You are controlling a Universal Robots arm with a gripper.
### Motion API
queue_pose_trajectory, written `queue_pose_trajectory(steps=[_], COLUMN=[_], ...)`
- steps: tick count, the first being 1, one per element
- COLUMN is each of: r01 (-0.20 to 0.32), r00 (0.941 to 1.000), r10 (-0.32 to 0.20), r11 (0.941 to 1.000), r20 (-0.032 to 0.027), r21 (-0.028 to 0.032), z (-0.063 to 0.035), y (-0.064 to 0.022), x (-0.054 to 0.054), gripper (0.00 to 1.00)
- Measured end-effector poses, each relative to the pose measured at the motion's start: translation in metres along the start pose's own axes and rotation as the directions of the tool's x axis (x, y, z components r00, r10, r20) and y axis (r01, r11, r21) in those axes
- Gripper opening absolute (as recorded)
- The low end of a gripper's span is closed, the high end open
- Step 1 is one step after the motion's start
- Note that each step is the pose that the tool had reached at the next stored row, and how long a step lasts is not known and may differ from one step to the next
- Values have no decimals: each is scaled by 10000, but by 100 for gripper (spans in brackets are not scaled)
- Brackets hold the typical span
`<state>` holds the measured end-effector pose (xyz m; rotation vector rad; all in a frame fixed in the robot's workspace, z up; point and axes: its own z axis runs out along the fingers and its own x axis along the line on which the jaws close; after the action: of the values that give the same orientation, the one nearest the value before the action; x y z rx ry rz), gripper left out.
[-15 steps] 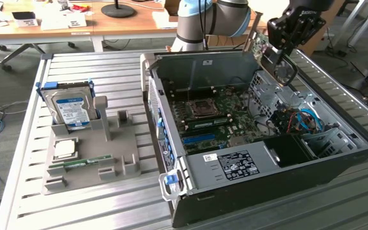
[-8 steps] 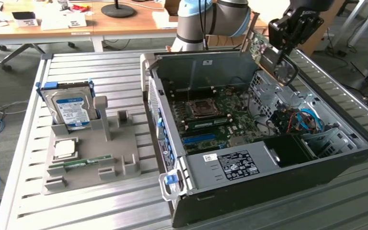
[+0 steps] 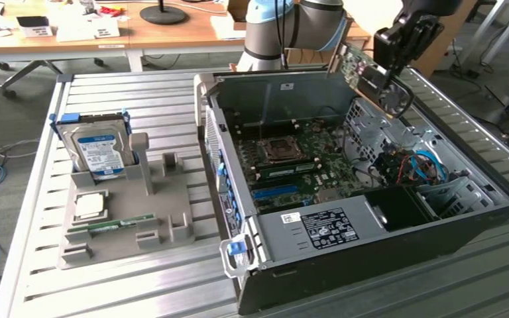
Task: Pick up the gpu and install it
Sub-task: 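Insert the gpu into the slot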
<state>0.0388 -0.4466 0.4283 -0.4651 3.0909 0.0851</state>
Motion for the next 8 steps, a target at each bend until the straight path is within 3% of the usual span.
queue_pose_trajectory(steps=[8], r01=[1170], r00=[9931], r10=[-1170], r11=[9931], r20=[-59], r21=[-30], z=[1], y=[0], x=[0], gripper=[27])
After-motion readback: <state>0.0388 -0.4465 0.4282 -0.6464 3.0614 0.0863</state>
